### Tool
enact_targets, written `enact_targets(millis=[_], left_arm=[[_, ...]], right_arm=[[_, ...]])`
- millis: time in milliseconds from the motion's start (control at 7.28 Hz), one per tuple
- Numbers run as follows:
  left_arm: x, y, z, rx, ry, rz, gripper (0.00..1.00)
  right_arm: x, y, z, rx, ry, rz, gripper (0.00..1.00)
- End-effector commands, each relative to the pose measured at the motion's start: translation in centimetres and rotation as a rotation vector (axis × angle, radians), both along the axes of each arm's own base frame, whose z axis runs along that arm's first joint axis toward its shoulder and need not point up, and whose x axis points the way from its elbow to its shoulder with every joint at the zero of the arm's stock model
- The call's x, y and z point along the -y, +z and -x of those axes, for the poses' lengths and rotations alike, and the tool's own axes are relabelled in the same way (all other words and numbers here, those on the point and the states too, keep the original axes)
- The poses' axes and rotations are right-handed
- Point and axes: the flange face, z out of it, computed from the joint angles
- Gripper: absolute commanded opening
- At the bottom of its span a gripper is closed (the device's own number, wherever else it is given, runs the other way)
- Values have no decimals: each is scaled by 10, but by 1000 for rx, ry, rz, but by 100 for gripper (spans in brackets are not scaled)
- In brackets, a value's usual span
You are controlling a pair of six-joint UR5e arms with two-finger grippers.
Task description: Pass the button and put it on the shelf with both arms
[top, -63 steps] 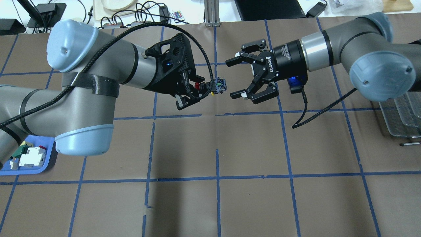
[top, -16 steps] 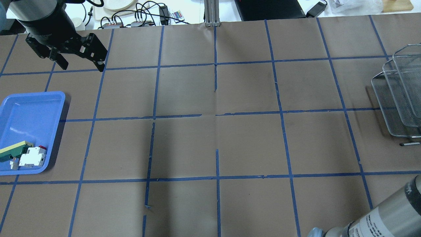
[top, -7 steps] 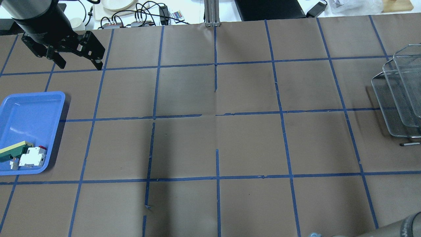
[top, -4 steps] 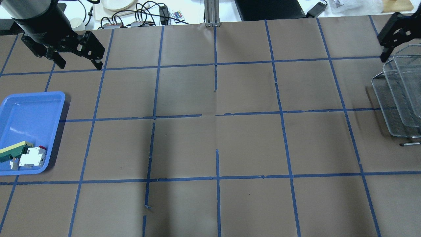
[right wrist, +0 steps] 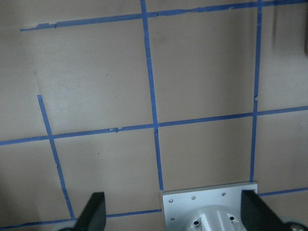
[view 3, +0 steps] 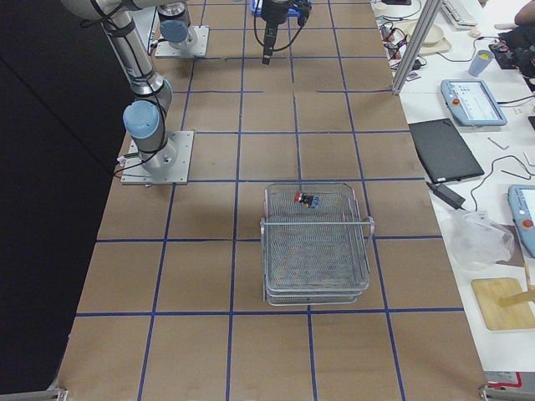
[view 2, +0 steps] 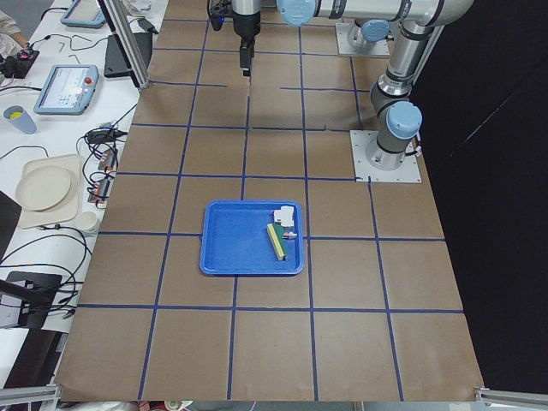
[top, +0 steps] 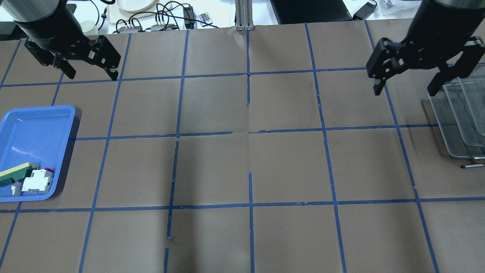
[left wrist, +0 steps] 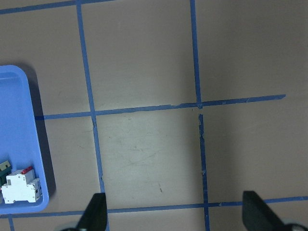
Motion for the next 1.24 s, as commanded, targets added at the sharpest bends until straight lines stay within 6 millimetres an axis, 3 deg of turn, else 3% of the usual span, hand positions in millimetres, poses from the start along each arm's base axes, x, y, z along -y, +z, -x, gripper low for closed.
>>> enact_targets(millis=[0, 275, 824, 1099], left_arm=[[0, 0, 1, -1, -1, 1, 100], [0, 1, 1, -1, -1, 2, 100], [0, 1, 0, -1, 1, 2, 100], [0, 1, 0, 0, 1, 4, 100]], right_arm=[[-24, -24, -16, 22, 21, 3, 99], [-17, -20, -12, 43, 13, 114, 99], [-6, -25, 7, 47, -57, 103, 99], [-7, -28, 7, 48, -56, 91, 100]])
